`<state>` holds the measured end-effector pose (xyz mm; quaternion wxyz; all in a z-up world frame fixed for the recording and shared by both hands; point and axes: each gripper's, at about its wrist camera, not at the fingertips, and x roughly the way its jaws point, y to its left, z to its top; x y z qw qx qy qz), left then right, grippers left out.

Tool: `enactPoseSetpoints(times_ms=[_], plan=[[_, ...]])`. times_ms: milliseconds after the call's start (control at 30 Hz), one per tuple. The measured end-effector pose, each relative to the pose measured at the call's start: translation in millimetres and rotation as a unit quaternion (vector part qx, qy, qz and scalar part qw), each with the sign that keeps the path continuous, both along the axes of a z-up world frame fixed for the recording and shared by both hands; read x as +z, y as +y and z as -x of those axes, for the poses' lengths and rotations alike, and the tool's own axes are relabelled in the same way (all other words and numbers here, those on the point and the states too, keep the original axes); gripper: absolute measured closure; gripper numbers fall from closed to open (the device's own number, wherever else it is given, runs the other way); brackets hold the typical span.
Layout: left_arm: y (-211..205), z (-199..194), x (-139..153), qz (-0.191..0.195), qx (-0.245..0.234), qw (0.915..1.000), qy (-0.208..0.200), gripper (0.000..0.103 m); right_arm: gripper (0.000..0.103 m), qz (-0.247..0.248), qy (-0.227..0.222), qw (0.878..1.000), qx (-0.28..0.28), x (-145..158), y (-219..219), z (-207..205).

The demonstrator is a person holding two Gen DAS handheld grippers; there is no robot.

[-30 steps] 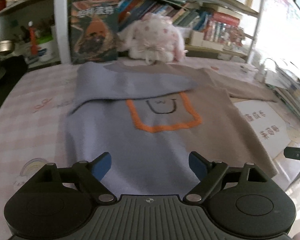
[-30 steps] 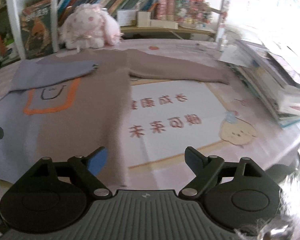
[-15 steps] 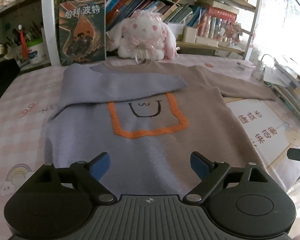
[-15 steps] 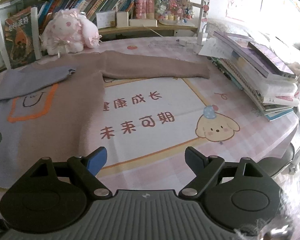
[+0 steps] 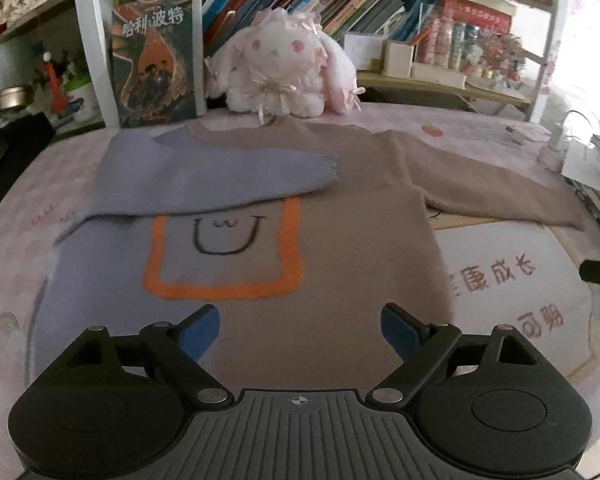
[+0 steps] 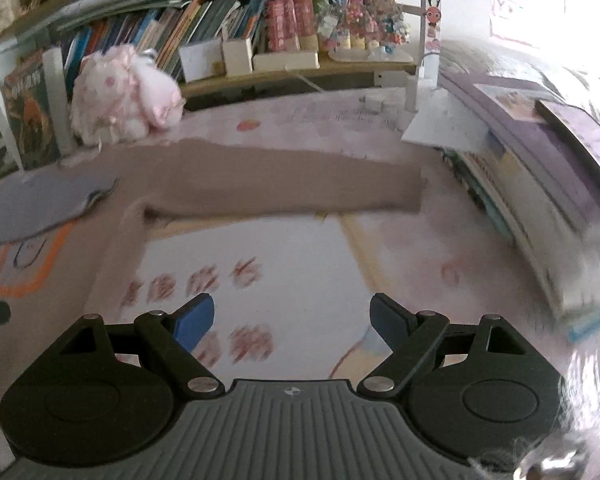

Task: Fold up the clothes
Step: 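Move the right tool to the beige sleeve cuff and grasp it, then lift the beige sleeve and fold it across the sweater body with the right tool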

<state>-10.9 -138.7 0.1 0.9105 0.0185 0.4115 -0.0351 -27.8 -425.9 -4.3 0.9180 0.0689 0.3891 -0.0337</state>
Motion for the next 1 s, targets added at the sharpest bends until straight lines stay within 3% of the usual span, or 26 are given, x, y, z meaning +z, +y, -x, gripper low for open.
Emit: enactPoseSetpoints(times_ms=[333,533,700,733,767,900,967,1000], plan=[[-29.1,6.9,-3.2,-0.031,0.063,0.9970,0.033,0.013,0.021,-0.026,0.016,0.999,-0.010,-19.8,-78.8,-68.4],[-34.8,2.2,-4.4,-0.033,0.081,0.9948,0.052,0.013,0.025,-0.081,0.037,0.995,-0.042,-30.7,-100.1,-92.9],[-39.8,2.9,-4.8,-0.044,0.077,0.9942,0.062,0.013,0.026,-0.094,0.030,0.994,-0.043,-32.7,-102.1,-107.6],[-40.8,3.1,-4.9,-0.046,0.076,0.9940,0.065,0.013,0.031,-0.097,0.028,0.994,-0.042,-33.0,-101.7,-110.9],[-41.8,3.2,-5.0,-0.048,0.075,0.9938,0.067,0.013,0.044,-0.100,0.025,0.994,-0.039,-33.3,-101.4,-114.2],[-38.3,3.1,-4.5,-0.050,0.086,0.9925,0.071,0.013,0.069,-0.124,0.016,0.992,-0.027,-35.5,-102.5,-126.0],[-36.7,2.1,-4.3,-0.049,0.091,0.9920,0.072,0.013,0.095,-0.150,0.018,0.988,-0.027,-38.4,-105.5,-130.5],[-36.2,1.7,-4.2,-0.048,0.092,0.9919,0.073,0.013,0.097,-0.159,0.017,0.987,-0.028,-39.4,-106.3,-131.4]])
